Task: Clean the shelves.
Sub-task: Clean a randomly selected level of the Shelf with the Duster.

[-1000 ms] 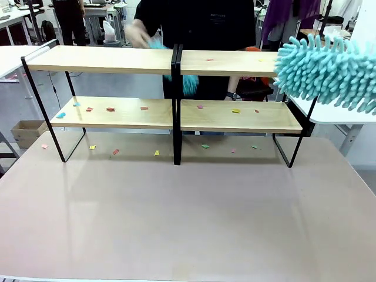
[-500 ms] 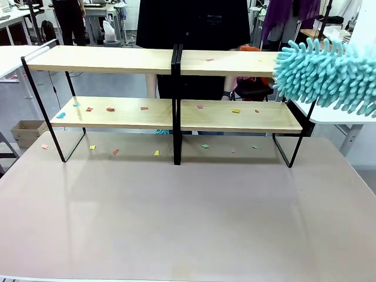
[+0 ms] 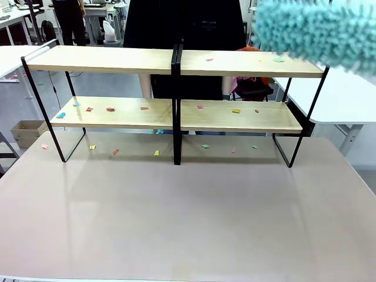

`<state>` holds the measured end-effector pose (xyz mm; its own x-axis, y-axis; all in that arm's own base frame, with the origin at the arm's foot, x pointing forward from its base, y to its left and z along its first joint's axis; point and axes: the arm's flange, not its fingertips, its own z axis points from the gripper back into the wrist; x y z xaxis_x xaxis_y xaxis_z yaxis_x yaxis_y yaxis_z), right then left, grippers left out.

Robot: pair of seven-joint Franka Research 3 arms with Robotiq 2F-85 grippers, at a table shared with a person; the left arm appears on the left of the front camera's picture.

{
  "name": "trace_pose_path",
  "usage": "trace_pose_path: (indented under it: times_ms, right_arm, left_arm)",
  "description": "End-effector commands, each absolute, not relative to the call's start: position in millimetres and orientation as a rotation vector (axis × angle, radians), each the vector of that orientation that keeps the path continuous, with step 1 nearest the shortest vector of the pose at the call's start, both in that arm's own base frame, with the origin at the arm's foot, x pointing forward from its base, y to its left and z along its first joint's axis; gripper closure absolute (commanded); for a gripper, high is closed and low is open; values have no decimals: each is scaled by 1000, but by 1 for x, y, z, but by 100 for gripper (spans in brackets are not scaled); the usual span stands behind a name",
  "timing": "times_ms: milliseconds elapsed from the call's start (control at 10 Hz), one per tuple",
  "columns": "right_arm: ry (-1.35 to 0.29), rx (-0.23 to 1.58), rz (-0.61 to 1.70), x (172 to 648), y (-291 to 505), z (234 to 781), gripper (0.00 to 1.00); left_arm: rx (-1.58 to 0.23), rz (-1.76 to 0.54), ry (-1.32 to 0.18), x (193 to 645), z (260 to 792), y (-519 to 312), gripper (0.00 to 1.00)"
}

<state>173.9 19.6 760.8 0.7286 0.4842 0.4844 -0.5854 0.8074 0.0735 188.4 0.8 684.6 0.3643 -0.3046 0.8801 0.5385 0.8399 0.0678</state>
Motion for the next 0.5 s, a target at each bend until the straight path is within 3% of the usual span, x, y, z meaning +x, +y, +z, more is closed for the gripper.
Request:
trace_pose_path:
  times_ms: [0,200,300,400]
  right_arm:
    - [-543,174,479,208,70,795,87]
    - [-430,64,618,222,153,802,87]
    - [-520,185,551,205,89,788,87]
    - [-496,147,587,216,128,792,87]
  left_arm:
    - [-247,-550,-1070,189,685,1,0]
    - [-247,-550,-1070,189,685,1,0]
    - [-247,-550,-1070,189,685,1,0]
    - [-247,-550,-1070,189,685,1,0]
